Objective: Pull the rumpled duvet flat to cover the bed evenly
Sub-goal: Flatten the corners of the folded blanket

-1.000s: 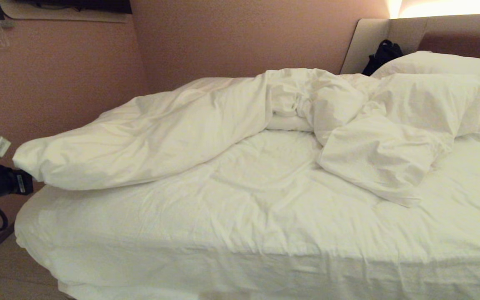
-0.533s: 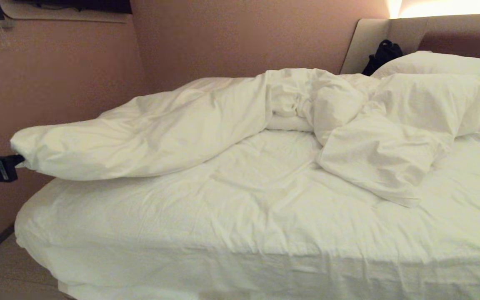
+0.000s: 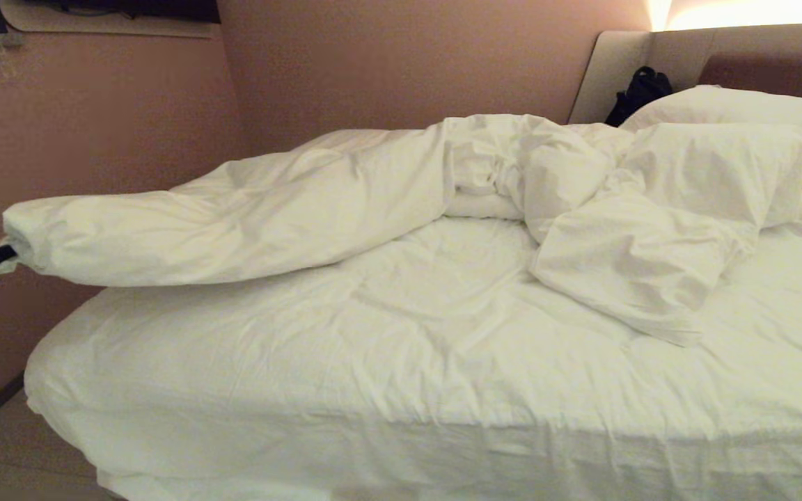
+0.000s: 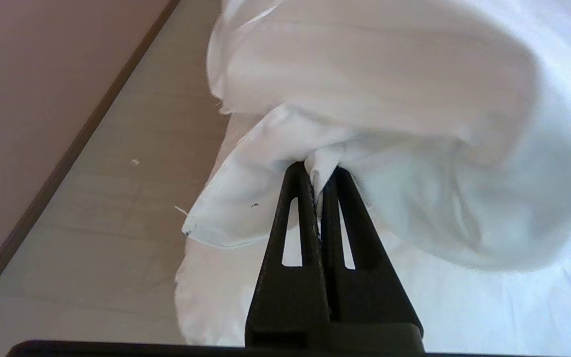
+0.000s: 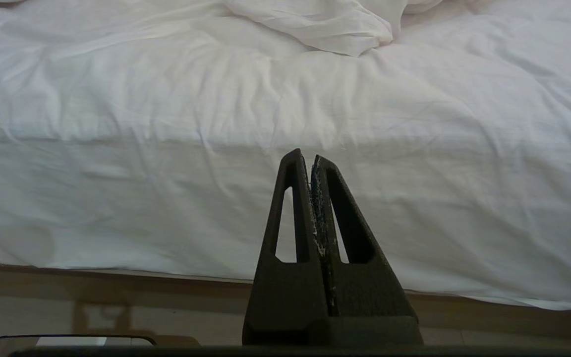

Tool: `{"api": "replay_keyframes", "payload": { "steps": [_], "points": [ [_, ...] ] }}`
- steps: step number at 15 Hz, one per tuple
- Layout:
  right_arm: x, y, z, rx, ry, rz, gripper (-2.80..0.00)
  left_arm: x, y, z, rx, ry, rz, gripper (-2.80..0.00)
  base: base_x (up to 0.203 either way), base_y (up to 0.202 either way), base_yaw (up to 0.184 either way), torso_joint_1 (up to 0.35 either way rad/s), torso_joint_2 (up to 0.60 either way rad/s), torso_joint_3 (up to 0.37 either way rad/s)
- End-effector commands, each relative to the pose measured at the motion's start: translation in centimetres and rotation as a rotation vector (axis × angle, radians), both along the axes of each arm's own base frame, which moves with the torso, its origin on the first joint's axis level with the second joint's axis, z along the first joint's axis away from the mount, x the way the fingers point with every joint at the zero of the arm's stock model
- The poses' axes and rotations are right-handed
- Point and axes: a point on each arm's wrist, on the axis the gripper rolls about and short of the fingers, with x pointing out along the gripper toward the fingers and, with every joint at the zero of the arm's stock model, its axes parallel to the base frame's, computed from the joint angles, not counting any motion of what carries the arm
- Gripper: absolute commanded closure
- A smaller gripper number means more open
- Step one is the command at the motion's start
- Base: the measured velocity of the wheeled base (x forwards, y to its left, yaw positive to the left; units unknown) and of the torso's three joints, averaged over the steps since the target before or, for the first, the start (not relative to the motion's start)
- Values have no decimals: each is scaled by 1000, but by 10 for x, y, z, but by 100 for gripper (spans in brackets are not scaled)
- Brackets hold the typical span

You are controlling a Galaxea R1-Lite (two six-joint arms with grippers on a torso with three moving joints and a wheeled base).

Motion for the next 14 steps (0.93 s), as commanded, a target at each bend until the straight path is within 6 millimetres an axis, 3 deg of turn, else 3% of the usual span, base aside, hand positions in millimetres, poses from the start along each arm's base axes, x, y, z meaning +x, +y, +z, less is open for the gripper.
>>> {"api": "replay_keyframes", "payload": {
  "steps": [1, 7, 14],
  "points": [
    [0, 0, 0, 0, 0, 1, 0, -10, -2, 18, 1, -20, 13, 0, 0, 0, 0, 0, 0, 0],
    [0, 0, 0, 0, 0, 1, 0, -26, 3, 44, -27, -79, 71, 0, 0, 0, 0, 0, 0, 0],
    [0, 0, 0, 0, 0, 1, 0, -37, 38, 58, -93, -70, 176, 0, 0, 0, 0, 0, 0, 0]
  ]
}}
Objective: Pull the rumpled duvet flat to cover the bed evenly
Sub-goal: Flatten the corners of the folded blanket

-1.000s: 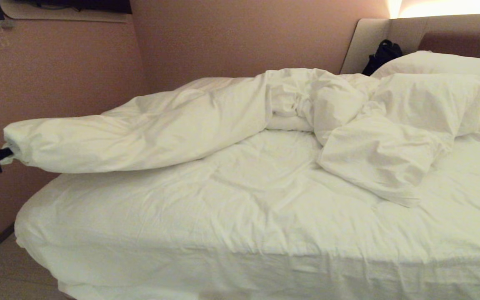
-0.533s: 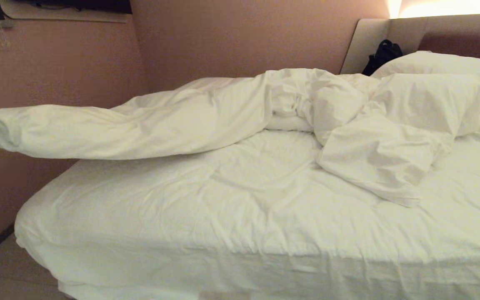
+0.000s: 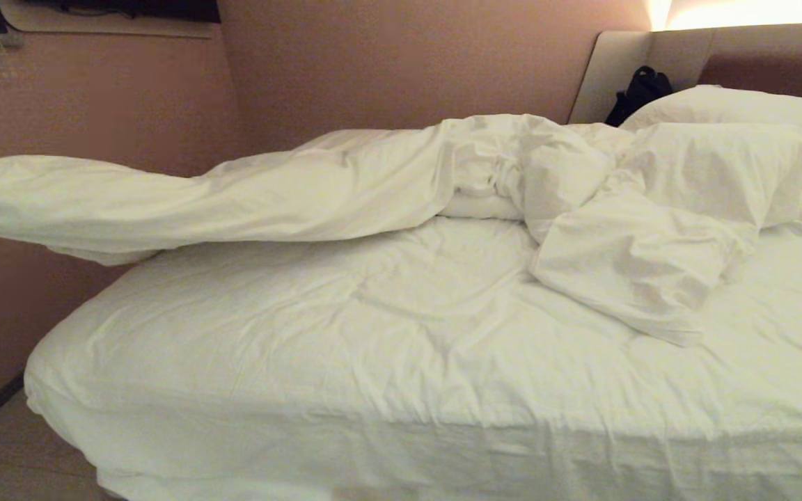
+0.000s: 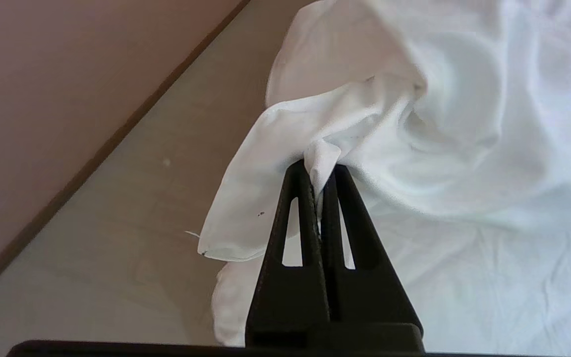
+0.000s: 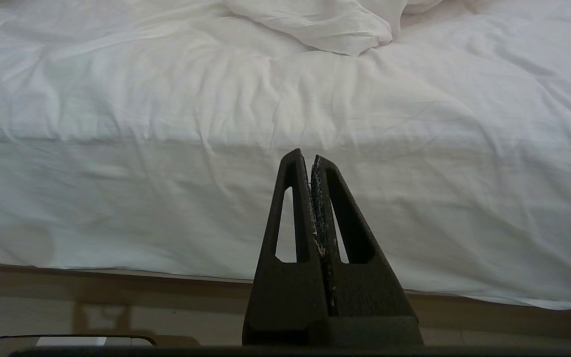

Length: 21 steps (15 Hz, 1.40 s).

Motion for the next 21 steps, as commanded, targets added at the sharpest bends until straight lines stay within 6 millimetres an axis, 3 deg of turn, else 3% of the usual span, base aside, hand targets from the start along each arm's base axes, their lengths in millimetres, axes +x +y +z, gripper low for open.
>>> {"api": "replay_keyframes", "payload": {
  "steps": [1, 21],
  "points": [
    [0, 0, 0, 0, 0, 0, 0, -3, 8, 4, -13, 10, 19, 0, 0, 0, 0, 0, 0, 0],
    [0, 0, 0, 0, 0, 0, 0, -48, 15, 41, -44, -66, 80, 0, 0, 0, 0, 0, 0, 0]
  ]
}}
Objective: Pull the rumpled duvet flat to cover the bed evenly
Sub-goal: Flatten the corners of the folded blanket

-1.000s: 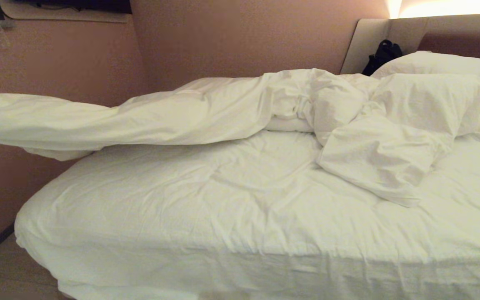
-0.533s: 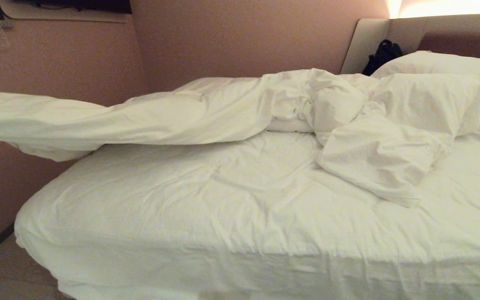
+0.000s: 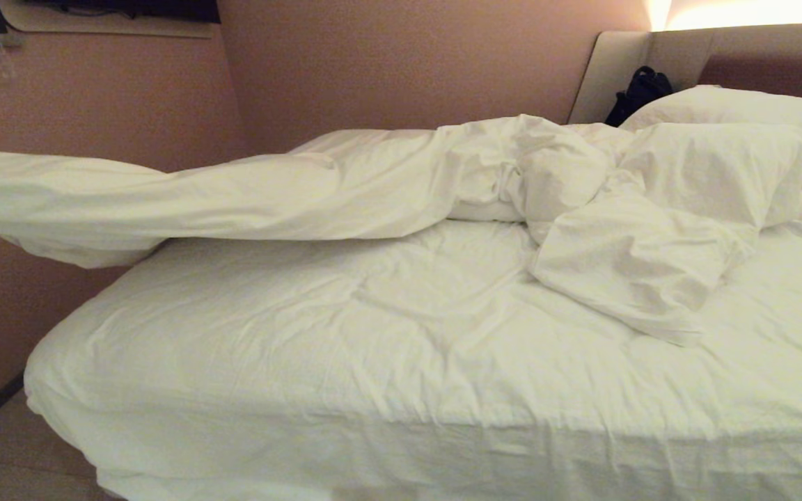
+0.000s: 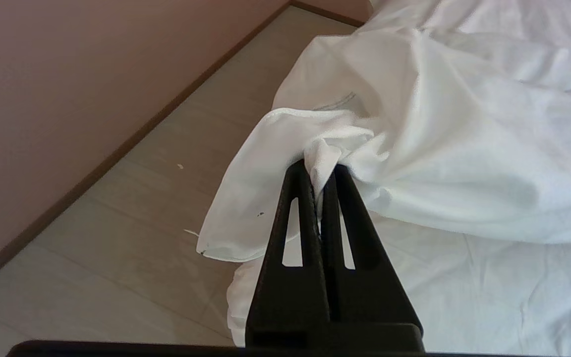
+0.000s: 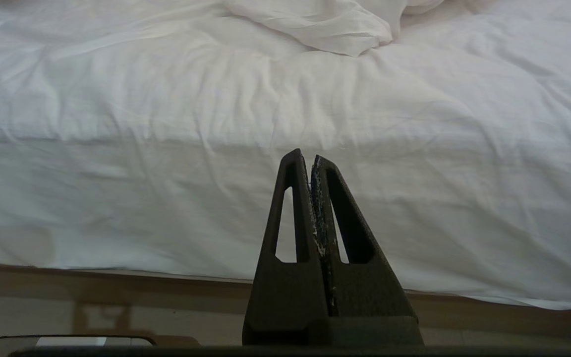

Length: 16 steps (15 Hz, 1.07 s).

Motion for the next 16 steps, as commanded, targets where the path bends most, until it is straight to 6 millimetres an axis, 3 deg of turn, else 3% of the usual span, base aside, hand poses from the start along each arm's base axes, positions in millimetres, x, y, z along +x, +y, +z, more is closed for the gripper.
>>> {"api": "replay_keyframes", "payload": {
  "steps": [1, 16],
  "points": [
    [0, 0, 0, 0, 0, 0, 0, -7, 0, 6, 14, -12, 12, 0, 0, 0, 0, 0, 0, 0],
    [0, 0, 0, 0, 0, 0, 0, -37, 8, 27, 10, -35, 103, 0, 0, 0, 0, 0, 0, 0]
  ]
}}
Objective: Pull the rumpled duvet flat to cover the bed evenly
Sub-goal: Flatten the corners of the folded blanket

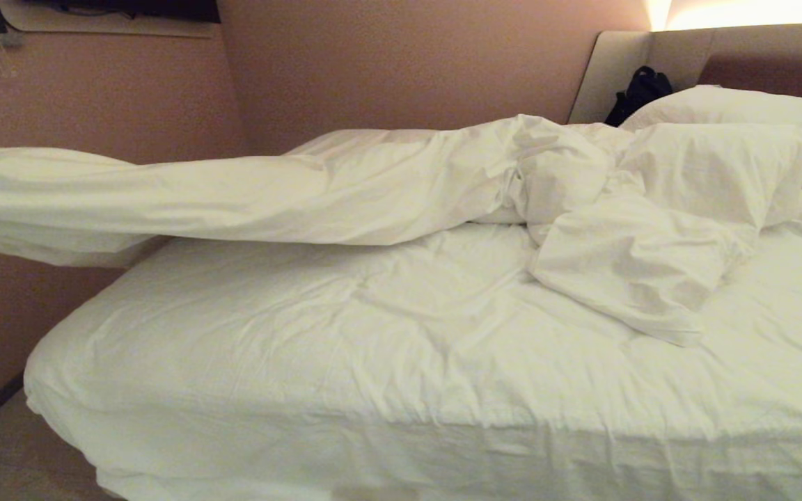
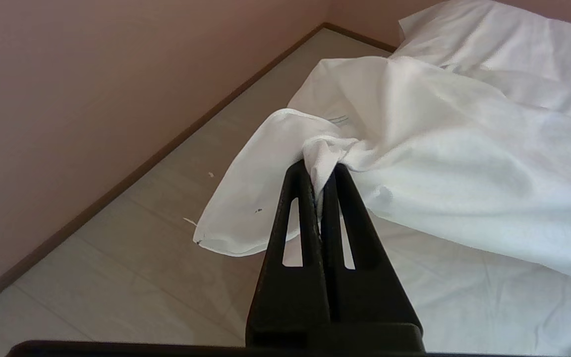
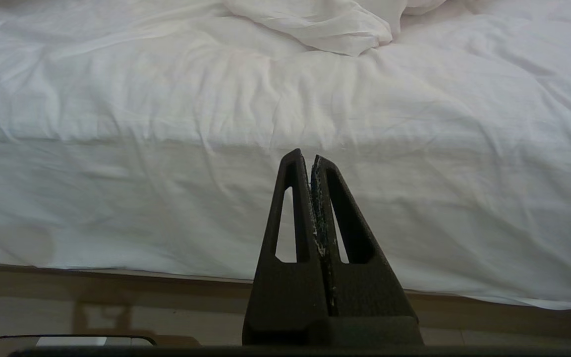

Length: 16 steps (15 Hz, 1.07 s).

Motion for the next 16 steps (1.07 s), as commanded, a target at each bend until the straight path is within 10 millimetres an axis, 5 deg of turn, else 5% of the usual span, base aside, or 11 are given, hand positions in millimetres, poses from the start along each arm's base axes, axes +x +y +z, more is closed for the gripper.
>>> {"api": "replay_keyframes", "payload": {
  "steps": [1, 16],
  "points": [
    [0, 0, 0, 0, 0, 0, 0, -2, 1, 1, 4, -4, 2, 0, 0, 0, 0, 0, 0, 0],
    [0, 0, 0, 0, 0, 0, 0, -33, 1, 19, 29, -41, 90, 0, 0, 0, 0, 0, 0, 0]
  ]
}}
